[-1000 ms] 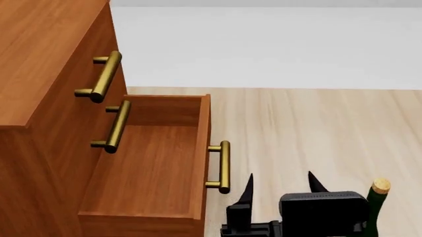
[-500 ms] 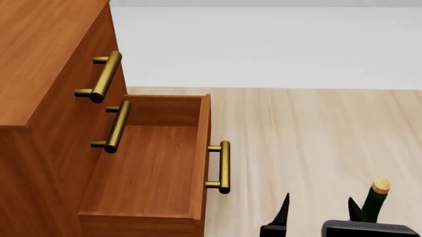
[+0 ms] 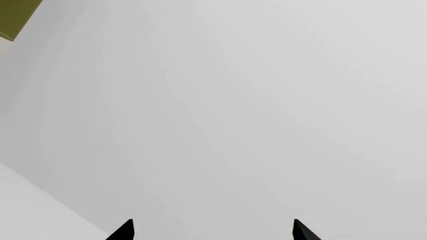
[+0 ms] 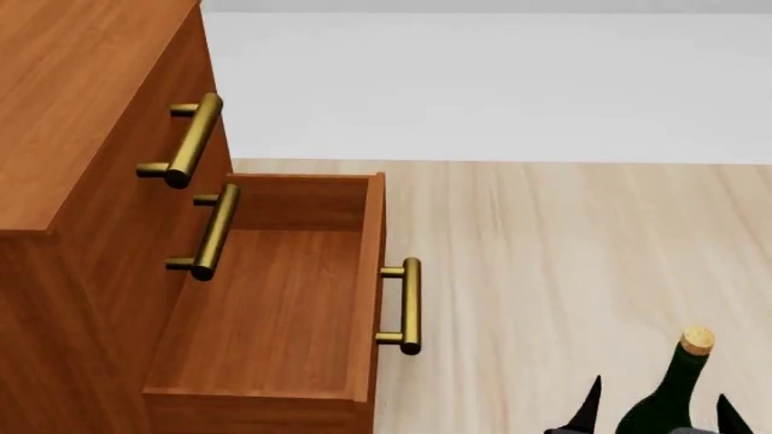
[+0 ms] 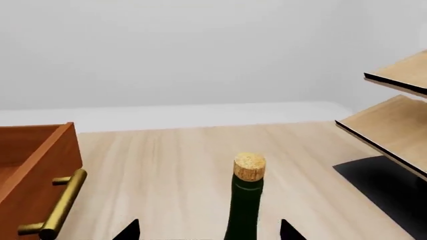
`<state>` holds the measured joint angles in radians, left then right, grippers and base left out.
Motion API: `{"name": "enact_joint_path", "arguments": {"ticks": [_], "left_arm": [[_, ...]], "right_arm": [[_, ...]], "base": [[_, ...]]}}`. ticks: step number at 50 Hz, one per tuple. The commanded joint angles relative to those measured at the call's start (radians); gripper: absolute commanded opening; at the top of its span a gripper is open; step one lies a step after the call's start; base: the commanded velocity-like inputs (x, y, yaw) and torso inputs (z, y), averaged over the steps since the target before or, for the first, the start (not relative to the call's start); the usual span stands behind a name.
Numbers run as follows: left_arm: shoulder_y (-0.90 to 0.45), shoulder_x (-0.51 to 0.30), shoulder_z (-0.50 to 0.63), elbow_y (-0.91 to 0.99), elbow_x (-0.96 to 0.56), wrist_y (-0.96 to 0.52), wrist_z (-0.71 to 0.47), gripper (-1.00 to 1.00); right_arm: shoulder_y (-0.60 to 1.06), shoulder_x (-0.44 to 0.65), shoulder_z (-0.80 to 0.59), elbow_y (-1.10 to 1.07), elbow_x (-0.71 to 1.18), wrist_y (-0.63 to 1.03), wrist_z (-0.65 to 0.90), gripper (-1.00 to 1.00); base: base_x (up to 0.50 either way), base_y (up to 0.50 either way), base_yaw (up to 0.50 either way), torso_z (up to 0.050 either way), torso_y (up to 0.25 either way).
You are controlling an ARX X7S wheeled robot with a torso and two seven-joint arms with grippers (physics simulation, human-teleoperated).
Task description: Put the wine bottle in the bottom drawer of the cabinet.
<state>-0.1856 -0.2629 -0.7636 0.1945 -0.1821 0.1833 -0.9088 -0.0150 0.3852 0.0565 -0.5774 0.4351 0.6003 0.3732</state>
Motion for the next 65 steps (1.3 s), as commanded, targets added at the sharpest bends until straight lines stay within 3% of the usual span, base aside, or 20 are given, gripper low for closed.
{"name": "enact_joint_path", "arguments": {"ticks": [1,19,65], "left_arm": [[-0.004,-0.005,0.001,-0.013,-0.003,0.007,0.002,1.00],[-0.002,-0.005,0.003,-0.019,0.003,0.011,-0.002,1.00],[0.001,-0.009,0.007,-0.019,-0.001,0.012,-0.006,1.00]], "right_arm": [[-0.023,0.022,0.064,-0.037,0.026,0.046,0.038,1.00],[0.044,0.025,0.120,0.078,0.099,0.074,0.011,1.00],[0.200,0.045,0.003,0.263,0.057,0.113,-0.007,1.00]], "base": [[0.00,0.00,0.00,0.000,0.000],[0.00,0.00,0.00,0.000,0.000],[0.00,0.00,0.00,0.000,0.000]]}}
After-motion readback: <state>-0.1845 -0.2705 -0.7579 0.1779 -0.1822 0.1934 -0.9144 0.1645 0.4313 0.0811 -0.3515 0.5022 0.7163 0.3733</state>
